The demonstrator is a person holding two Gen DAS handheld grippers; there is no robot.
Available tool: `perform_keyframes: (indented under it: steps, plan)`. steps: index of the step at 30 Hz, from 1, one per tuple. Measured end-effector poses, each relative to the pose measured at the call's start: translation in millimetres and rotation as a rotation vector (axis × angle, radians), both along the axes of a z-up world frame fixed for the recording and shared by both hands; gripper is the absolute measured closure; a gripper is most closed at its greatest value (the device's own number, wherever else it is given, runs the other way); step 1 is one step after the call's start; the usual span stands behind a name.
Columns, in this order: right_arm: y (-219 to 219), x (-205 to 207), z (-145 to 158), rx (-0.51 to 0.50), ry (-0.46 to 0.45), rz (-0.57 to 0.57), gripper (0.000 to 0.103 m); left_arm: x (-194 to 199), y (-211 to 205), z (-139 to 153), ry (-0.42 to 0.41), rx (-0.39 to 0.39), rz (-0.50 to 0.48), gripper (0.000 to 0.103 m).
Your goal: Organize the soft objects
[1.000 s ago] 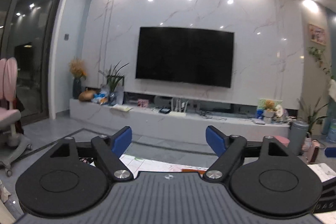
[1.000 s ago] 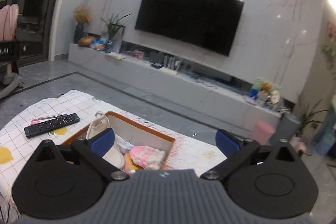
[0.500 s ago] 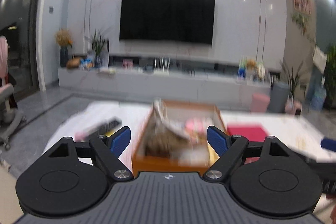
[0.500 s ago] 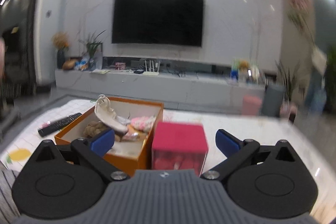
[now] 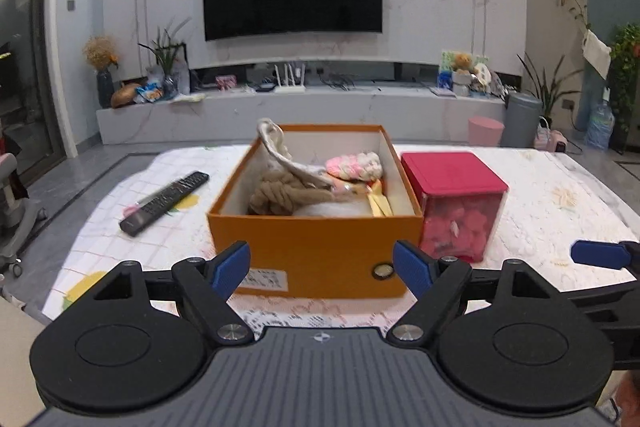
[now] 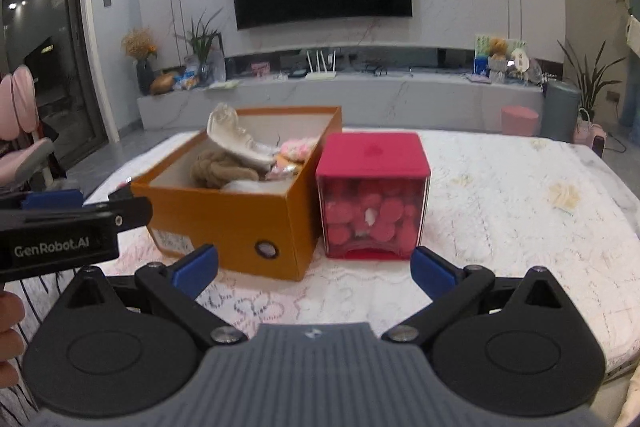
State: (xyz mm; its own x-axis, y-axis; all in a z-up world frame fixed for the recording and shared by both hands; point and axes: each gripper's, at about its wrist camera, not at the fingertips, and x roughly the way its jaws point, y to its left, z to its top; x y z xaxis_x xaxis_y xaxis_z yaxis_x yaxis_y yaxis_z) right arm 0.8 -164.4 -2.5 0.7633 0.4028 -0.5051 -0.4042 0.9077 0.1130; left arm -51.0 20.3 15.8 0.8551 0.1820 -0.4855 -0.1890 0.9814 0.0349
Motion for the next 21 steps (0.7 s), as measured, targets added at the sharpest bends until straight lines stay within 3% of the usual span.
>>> perform_keyframes:
  steps: [21]
  plan:
    - [1.7,3.6,-8.9,-0.021,0.026,0.037,0.003,0.1,-9.4,-4.9,0.01,0.055,0.016,0.008]
